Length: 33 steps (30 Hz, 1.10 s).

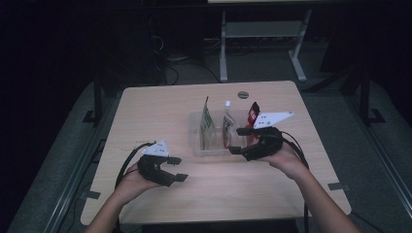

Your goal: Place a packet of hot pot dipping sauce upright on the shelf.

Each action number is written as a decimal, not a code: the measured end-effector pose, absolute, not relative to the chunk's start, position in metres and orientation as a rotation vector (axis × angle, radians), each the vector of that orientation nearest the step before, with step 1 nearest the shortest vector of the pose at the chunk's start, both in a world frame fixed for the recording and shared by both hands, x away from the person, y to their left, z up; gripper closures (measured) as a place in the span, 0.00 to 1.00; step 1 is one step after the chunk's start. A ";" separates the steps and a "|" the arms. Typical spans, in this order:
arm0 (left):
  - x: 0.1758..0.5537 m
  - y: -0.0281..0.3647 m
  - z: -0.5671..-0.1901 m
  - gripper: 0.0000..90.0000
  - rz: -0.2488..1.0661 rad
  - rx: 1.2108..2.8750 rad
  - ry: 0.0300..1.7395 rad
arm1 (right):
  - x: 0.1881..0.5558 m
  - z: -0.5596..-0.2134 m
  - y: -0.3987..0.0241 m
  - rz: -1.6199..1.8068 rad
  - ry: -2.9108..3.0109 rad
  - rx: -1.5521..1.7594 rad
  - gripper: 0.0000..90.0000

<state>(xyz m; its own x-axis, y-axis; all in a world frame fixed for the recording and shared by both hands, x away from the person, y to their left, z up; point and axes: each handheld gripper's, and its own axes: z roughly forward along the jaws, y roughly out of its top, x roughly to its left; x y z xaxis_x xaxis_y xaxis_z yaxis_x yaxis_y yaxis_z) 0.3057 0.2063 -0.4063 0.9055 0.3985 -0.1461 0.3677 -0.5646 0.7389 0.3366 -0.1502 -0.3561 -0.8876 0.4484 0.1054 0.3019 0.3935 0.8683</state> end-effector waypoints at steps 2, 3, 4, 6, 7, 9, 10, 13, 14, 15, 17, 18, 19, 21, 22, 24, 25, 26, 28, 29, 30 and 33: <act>0.304 0.207 -0.406 0.36 0.048 2.225 0.558 | 0.332 -0.361 -0.153 1.485 2.510 0.686 0.27; 0.302 0.209 -0.406 0.35 0.051 2.229 0.566 | 0.330 -0.364 -0.155 1.470 2.515 0.684 0.27; 0.301 0.211 -0.406 0.36 0.054 2.237 0.566 | 0.328 -0.367 -0.157 1.456 2.519 0.685 0.27; 0.299 0.213 -0.407 0.36 0.055 2.231 0.579 | 0.323 -0.374 -0.162 1.439 2.527 0.702 0.26; 0.298 0.216 -0.408 0.36 0.056 2.234 0.586 | 0.321 -0.376 -0.164 1.439 2.528 0.704 0.26; 0.296 0.220 -0.409 0.36 0.059 2.243 0.591 | 0.316 -0.381 -0.169 1.423 2.534 0.716 0.26; 0.295 0.222 -0.409 0.36 0.059 2.244 0.598 | 0.313 -0.384 -0.172 1.405 2.541 0.731 0.26; 0.290 0.228 -0.412 0.35 0.062 2.240 0.610 | 0.307 -0.393 -0.181 1.360 2.545 0.739 0.25; 0.289 0.230 -0.413 0.35 0.064 2.244 0.612 | 0.304 -0.395 -0.184 1.356 2.553 0.756 0.24; 0.287 0.231 -0.414 0.34 0.065 2.247 0.616 | 0.303 -0.398 -0.187 1.351 2.550 0.763 0.24; 0.284 0.235 -0.416 0.34 0.065 2.254 0.622 | 0.299 -0.404 -0.193 1.345 2.556 0.798 0.24; 0.283 0.236 -0.417 0.33 0.067 2.253 0.627 | 0.297 -0.407 -0.196 1.338 2.552 0.810 0.24; 0.282 0.238 -0.418 0.33 0.071 2.257 0.630 | 0.296 -0.409 -0.198 1.329 2.547 0.812 0.24; 0.280 0.241 -0.420 0.32 0.072 2.250 0.647 | 0.293 -0.414 -0.203 1.305 2.552 0.840 0.23; 0.280 0.243 -0.422 0.31 0.078 2.252 0.656 | 0.292 -0.416 -0.205 1.288 2.551 0.854 0.23; 0.279 0.246 -0.424 0.30 0.099 2.273 0.659 | 0.291 -0.422 -0.211 1.243 2.547 0.857 0.22; 0.278 0.248 -0.426 0.30 0.106 2.289 0.661 | 0.291 -0.423 -0.213 1.223 2.547 0.861 0.22; 0.277 0.249 -0.427 0.30 0.110 2.303 0.666 | 0.290 -0.425 -0.215 1.203 2.543 0.873 0.22; 0.276 0.252 -0.431 0.28 0.120 2.328 0.667 | 0.289 -0.428 -0.220 1.173 2.537 0.889 0.21; 0.275 0.254 -0.434 0.28 0.123 2.339 0.670 | 0.288 -0.430 -0.223 1.164 2.532 0.895 0.21; 0.275 0.255 -0.435 0.28 0.130 2.342 0.670 | 0.288 -0.431 -0.227 1.153 2.526 0.904 0.21; 0.274 0.259 -0.440 0.27 0.135 2.366 0.684 | 0.286 -0.434 -0.234 1.125 2.516 0.926 0.21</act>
<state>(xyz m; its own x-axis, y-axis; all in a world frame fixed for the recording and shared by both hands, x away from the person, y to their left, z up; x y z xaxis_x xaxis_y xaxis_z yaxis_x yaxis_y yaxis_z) 0.2737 0.2591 -0.4400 0.8578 0.5078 -0.0800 0.4395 -0.6437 0.6265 0.2861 -0.2339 -0.4345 -0.7726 0.6335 0.0424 0.4542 0.5047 0.7342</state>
